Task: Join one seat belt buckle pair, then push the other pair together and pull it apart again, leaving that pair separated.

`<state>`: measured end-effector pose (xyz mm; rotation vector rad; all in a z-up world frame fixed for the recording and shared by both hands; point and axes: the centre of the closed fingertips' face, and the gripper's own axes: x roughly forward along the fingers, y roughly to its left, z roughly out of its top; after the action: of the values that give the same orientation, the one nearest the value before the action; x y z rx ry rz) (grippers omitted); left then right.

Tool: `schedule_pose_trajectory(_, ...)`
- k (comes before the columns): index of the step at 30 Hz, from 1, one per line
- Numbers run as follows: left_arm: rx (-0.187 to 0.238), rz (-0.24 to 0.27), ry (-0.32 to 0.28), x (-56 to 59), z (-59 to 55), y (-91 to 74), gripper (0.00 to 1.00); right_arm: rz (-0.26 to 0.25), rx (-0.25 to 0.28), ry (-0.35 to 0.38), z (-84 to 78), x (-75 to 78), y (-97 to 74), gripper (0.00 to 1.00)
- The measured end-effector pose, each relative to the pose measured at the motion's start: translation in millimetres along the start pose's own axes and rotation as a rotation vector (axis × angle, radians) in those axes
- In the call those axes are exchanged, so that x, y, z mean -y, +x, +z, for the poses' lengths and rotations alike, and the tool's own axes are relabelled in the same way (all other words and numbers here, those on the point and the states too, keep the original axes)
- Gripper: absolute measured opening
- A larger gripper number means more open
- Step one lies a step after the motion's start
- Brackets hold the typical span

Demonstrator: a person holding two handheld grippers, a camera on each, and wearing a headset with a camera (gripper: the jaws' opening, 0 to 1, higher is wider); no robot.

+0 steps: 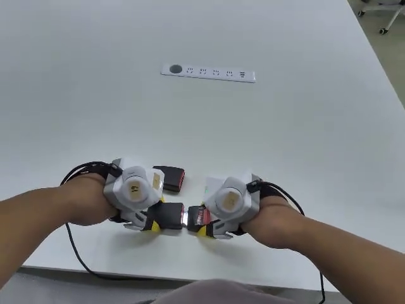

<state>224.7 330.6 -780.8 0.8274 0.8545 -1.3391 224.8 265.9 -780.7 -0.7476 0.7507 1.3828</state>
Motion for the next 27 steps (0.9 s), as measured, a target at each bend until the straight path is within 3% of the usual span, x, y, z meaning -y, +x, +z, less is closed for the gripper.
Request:
schedule_pose_trajectory(17,-0.031,-0.002,0.018,2.3,-0.8,-3.1,0.33,0.000,-0.024,-0.017,-0.8,-1.1,-0.2,0.31)
schedule_pose_trajectory(27,-0.054,-0.007,-0.018,5.5,-1.1,-5.7,0.33,0.010,-0.031,0.015,-1.9,0.0,0.3,0.33)
